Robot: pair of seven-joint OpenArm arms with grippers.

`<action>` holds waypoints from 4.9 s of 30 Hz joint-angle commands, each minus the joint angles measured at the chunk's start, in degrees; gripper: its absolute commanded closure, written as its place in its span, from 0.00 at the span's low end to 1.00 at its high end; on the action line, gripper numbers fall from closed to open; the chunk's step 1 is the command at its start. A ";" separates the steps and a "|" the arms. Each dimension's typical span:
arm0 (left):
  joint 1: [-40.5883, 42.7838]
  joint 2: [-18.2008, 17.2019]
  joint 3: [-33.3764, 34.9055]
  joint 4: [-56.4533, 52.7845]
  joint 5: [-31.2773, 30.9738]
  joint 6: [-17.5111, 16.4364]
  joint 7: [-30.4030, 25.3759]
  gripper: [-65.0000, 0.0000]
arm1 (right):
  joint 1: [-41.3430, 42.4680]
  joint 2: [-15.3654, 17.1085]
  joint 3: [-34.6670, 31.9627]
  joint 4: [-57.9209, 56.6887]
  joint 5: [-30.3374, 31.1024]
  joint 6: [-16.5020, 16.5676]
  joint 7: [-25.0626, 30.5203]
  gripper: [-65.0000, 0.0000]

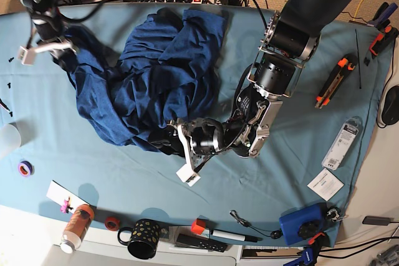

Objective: Layout the t-shirt on the table in an organized manner, then fold the t-shirt properly
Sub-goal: 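Regrasp the shirt with the right gripper and pull it outward, then drag the shirt fabric with the left gripper toward the right gripper, then pull the grasped shirt edge with the left gripper away from the pile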

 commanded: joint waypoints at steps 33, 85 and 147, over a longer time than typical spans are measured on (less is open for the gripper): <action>-1.95 -0.42 -0.11 0.98 -1.07 -0.69 -3.89 1.00 | 5.60 3.76 -14.97 -11.21 -8.37 -2.56 7.72 1.00; 7.98 -5.97 9.27 0.98 -27.12 -0.69 22.36 0.49 | 5.90 14.97 -15.26 -11.21 -17.77 -4.07 5.09 1.00; -0.22 -10.75 17.14 1.01 -14.93 -0.69 19.76 1.00 | 5.77 14.71 -20.52 -11.21 -18.12 -4.07 5.14 1.00</action>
